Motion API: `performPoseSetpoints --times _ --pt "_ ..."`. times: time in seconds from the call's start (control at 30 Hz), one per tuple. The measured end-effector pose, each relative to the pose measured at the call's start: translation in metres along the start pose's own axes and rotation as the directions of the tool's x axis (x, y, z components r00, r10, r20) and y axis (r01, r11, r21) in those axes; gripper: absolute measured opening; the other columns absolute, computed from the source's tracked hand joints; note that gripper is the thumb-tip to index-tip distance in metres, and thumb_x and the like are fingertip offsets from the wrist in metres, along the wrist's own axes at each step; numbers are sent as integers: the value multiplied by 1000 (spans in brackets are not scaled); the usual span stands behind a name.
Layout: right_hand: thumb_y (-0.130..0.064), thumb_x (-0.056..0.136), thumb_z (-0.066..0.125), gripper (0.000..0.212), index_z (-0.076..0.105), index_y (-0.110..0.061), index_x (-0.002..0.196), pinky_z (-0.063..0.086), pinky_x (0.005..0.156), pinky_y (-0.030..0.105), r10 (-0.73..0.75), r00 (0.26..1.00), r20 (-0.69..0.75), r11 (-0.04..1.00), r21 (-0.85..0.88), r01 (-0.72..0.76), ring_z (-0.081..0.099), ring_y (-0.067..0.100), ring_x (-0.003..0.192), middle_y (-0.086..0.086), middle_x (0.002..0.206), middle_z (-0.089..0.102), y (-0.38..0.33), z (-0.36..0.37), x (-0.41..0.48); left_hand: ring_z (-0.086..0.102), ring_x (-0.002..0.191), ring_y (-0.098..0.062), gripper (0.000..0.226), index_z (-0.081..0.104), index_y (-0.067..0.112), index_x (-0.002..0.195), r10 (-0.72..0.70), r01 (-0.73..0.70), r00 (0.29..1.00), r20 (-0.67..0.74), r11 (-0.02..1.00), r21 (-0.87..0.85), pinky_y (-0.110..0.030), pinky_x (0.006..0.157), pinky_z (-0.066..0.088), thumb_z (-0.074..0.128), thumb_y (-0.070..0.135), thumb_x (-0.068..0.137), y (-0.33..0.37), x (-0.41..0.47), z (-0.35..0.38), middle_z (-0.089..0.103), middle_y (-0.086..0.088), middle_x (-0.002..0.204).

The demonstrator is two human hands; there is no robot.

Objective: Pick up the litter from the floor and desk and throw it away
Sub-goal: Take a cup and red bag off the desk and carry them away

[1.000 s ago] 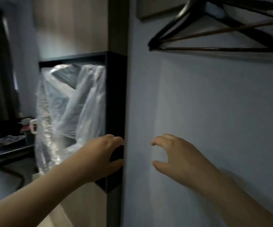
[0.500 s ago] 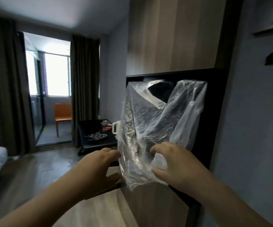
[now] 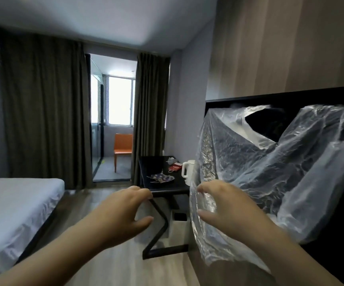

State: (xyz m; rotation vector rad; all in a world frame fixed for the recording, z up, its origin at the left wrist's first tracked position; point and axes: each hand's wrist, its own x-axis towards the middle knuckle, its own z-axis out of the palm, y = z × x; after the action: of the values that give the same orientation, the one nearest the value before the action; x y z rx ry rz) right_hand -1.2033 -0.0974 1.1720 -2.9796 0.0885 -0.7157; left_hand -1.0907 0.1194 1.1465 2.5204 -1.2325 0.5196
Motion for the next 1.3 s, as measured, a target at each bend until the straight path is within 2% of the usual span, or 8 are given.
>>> performPoseSetpoints --times 0.13,0.3,0.5,0.77,1.0,1.13,1.3 --pt "-42 84 62 47 51 -33 128 42 97 22 -22 999 -25 999 25 23 50 4 116 -15 125 55 35 21 49 52 103 1 42 48 37 122 -27 28 999 -34 999 30 -19 88 48 56 54 84 -17 53 16 54 17 116" --pt "-45 85 61 47 50 -36 129 40 95 20 -60 998 -10 998 23 60 49 2 115 -18 124 53 75 46 113 51 105 2 47 47 37 127 -58 60 996 -65 998 25 -13 88 43 57 53 84 -42 116 44 54 18 119" --pt "-45 85 58 47 49 -34 130 42 101 27 -79 995 62 997 29 77 47 5 120 -15 126 52 95 99 189 50 107 2 48 44 38 128 -92 92 995 -30 996 -2 -14 90 43 55 54 85 -97 175 81 52 18 121" --pt "-42 86 58 43 50 -33 128 40 91 21 -64 995 74 998 8 64 48 6 117 -14 124 54 85 180 321 50 111 -3 49 45 33 130 -80 80 997 -11 997 19 -19 94 43 54 52 86 -227 260 119 53 15 123" --pt "-45 86 59 41 51 -34 125 41 88 18 20 996 88 1000 -17 -19 50 3 113 -17 122 54 67 239 442 51 114 -5 50 43 32 133 -34 34 999 16 999 1 -22 95 43 52 51 87 -356 344 137 52 14 125" --pt "-45 86 59 44 50 -34 128 42 90 19 73 988 135 997 -32 -70 50 4 114 -16 124 53 74 271 495 48 118 -3 52 42 33 134 -17 20 998 57 998 -56 -19 97 41 53 51 87 -405 385 165 50 15 128" --pt "-42 85 59 35 55 -30 117 46 86 24 126 983 130 992 -47 -121 53 7 104 -14 113 55 89 313 569 49 119 -4 52 42 33 135 -1 5 998 64 998 -58 -20 98 42 54 51 88 -465 447 197 50 14 130"
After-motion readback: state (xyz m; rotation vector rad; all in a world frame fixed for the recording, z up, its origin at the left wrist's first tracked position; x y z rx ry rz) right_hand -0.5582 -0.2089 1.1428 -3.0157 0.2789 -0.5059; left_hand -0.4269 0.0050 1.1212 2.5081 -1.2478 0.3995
